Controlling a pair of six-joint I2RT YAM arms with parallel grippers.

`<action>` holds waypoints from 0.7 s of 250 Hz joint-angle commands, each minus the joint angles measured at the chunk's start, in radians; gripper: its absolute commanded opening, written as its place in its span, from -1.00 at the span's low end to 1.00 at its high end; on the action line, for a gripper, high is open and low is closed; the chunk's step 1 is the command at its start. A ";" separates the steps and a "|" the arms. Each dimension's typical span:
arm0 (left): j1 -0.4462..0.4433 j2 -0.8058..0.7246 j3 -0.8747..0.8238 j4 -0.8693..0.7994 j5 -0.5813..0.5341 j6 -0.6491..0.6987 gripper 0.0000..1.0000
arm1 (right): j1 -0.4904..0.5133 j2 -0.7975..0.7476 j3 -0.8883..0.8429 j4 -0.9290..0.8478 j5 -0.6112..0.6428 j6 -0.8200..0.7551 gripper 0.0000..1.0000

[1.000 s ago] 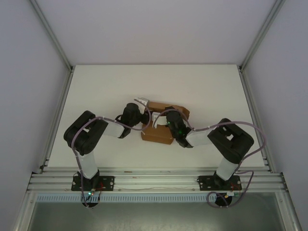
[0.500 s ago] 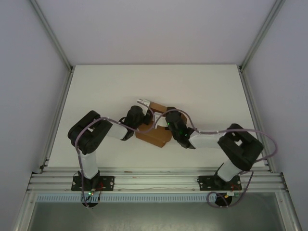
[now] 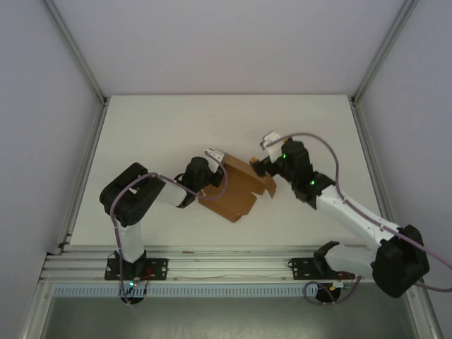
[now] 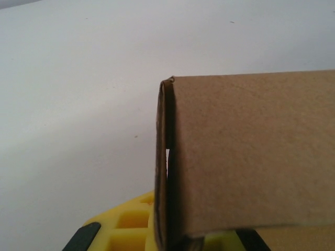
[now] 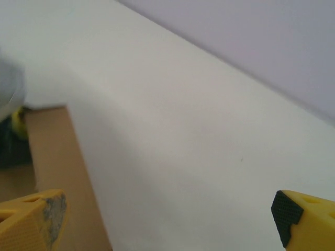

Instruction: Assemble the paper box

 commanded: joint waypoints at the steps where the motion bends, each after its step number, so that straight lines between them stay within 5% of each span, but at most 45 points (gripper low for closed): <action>1: -0.017 0.020 0.001 0.040 0.051 0.022 -1.00 | -0.058 0.113 0.157 -0.158 -0.231 0.287 0.95; 105: -0.027 0.035 0.031 -0.003 0.051 0.013 -1.00 | -0.066 0.575 0.554 -0.462 -0.548 0.134 0.19; 175: -0.027 0.067 0.053 -0.024 0.037 0.002 -1.00 | -0.065 0.705 0.574 -0.523 -0.576 0.089 0.11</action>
